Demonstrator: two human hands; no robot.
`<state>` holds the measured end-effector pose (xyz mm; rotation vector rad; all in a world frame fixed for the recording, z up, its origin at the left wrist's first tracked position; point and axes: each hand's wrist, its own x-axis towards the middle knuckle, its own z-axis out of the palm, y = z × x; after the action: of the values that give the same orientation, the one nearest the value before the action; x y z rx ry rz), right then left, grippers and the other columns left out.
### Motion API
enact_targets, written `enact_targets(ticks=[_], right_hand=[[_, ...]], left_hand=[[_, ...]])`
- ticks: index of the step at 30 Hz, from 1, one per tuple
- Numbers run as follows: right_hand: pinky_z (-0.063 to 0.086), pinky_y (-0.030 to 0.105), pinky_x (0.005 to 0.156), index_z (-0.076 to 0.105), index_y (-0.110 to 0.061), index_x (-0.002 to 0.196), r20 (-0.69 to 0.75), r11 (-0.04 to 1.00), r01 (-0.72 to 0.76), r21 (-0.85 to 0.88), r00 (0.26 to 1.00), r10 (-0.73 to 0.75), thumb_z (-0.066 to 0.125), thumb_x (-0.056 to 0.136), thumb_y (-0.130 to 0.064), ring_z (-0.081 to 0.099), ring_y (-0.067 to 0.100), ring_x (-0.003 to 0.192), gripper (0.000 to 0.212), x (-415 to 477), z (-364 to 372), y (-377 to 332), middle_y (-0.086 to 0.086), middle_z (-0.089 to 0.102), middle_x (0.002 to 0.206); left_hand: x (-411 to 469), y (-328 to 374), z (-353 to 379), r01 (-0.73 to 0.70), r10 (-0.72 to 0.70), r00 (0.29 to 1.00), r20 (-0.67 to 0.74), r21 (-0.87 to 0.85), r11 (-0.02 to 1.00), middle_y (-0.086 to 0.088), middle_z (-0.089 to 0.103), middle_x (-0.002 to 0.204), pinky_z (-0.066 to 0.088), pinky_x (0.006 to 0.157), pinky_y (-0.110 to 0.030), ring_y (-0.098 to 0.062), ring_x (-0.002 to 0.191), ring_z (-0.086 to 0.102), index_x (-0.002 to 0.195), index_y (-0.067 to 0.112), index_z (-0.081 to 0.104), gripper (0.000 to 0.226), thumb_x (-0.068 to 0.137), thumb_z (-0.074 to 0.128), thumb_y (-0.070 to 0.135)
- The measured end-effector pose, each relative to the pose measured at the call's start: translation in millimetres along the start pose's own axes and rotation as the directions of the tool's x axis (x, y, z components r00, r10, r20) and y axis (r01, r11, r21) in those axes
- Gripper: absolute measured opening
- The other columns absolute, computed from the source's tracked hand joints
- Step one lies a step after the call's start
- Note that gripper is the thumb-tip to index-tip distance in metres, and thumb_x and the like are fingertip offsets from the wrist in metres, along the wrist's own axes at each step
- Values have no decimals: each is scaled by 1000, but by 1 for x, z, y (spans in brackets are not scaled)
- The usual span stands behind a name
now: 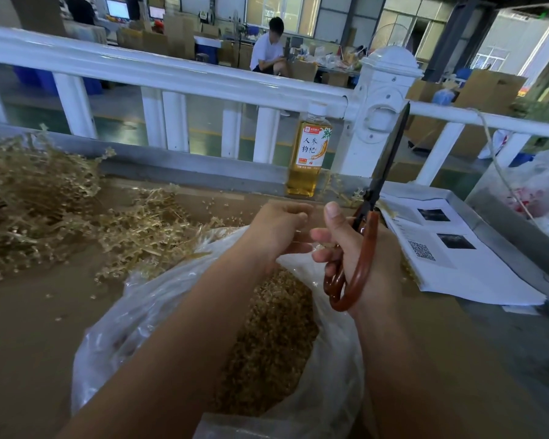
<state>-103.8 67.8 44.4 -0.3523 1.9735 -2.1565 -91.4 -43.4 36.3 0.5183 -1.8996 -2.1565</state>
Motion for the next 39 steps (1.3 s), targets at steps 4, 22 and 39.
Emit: enact_targets(ticks=[4,22,39], right_hand=[[36,13,31,54,-8,84,12,1000,-21,15,1000,21,66,51,-52,57,8,36,56,-1,0,-1,-2,69,58],[36,13,31,53,-6,85,51,1000,-9,16,999,8,66,57,-46,56,8,36,51,-7,5,2,-2,69,58],[37,14,33,54,-5,90,93,1000,-2,26,996,0,66,62,-44,56,8,38,49,-9,6,0,-2,70,60]], left_hand=[[-7,-1,-27,-81,203,948,-247,428,900,-5,66,108,51,82,-29,-17,90,61,115,11,63,25,91,55,9],[-24,-23,-108,325,274,819,-504,801,504,-18,62,93,39,67,-35,-34,84,55,99,2,64,23,79,52,2],[-34,7,-98,-411,673,492,-553,534,739,8,63,80,47,64,-13,-1,68,58,116,25,63,28,90,58,16]])
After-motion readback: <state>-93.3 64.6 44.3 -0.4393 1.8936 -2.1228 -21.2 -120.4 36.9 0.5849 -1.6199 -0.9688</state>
